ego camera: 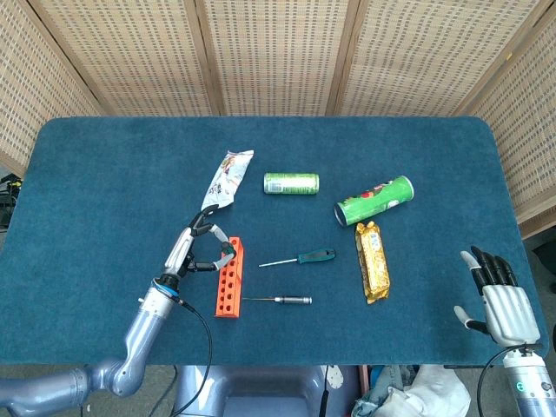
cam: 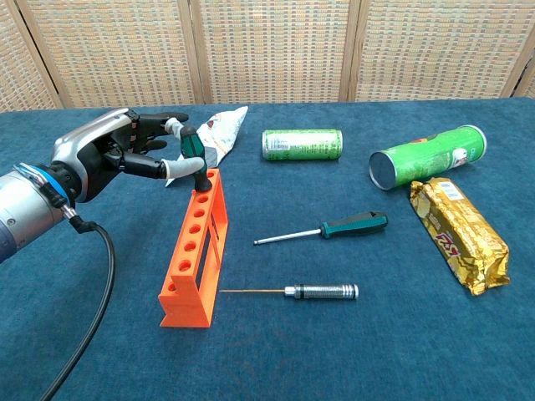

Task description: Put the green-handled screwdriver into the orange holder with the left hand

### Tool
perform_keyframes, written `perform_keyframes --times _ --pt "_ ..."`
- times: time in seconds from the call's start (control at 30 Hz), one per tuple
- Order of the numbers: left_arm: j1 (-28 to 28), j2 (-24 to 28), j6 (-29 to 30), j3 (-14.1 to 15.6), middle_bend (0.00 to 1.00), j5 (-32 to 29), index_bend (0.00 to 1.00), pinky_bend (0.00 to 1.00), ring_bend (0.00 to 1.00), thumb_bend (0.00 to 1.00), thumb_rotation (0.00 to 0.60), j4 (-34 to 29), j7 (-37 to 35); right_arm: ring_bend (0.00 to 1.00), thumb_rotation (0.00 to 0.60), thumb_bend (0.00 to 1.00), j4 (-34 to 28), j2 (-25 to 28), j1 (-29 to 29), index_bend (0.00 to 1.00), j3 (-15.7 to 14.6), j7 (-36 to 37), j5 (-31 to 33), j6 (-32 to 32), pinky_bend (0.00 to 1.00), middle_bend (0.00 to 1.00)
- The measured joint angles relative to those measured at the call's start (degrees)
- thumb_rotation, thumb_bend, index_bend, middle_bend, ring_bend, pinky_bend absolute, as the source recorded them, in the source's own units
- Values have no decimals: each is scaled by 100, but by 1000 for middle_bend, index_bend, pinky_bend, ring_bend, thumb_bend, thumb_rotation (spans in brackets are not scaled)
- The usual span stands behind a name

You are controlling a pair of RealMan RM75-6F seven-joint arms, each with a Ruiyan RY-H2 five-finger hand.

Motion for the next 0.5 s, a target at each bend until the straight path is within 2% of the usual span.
perform_keyframes --times 0.5 --pt "36 95 4 -59 86 115 531 0 0 318 600 -51 -107 0 600 234 15 -18 -4 0 4 0 -11 20 0 0"
